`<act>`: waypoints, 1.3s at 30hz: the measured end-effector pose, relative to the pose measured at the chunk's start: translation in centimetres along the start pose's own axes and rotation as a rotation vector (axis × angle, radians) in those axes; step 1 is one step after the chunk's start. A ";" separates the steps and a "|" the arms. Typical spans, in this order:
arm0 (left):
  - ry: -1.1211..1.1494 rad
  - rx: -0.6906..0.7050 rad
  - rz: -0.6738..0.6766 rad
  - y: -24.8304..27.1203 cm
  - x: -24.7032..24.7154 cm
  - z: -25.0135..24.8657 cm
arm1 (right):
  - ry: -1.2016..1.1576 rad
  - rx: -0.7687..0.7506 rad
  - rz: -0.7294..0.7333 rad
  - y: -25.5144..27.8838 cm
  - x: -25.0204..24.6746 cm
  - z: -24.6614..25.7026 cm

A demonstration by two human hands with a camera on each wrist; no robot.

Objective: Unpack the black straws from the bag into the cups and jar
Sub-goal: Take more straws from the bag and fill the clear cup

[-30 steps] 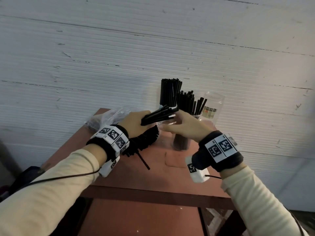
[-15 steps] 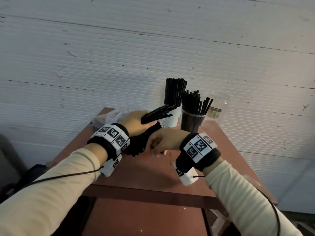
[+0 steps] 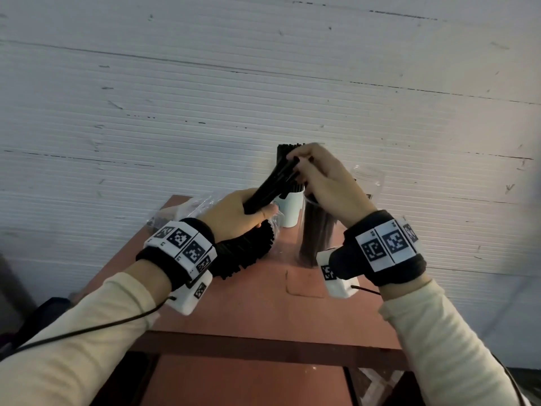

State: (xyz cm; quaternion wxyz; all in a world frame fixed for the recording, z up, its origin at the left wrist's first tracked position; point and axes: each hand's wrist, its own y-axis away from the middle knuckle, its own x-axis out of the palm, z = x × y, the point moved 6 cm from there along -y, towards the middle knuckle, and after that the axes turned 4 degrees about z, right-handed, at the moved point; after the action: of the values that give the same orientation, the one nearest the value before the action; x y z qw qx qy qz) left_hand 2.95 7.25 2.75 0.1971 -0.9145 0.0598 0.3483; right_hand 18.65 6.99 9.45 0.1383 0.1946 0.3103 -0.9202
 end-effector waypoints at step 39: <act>0.245 0.064 0.560 3.0 7.7 -6.1 | 0.262 0.020 0.277 5.5 -0.4 0.0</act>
State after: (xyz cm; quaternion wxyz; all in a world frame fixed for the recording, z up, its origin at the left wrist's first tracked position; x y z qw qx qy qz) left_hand 11.74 2.31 0.88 0.1134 -0.8909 0.3439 0.2741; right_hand 21.06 2.85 6.79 0.2199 0.3551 0.2868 -0.8622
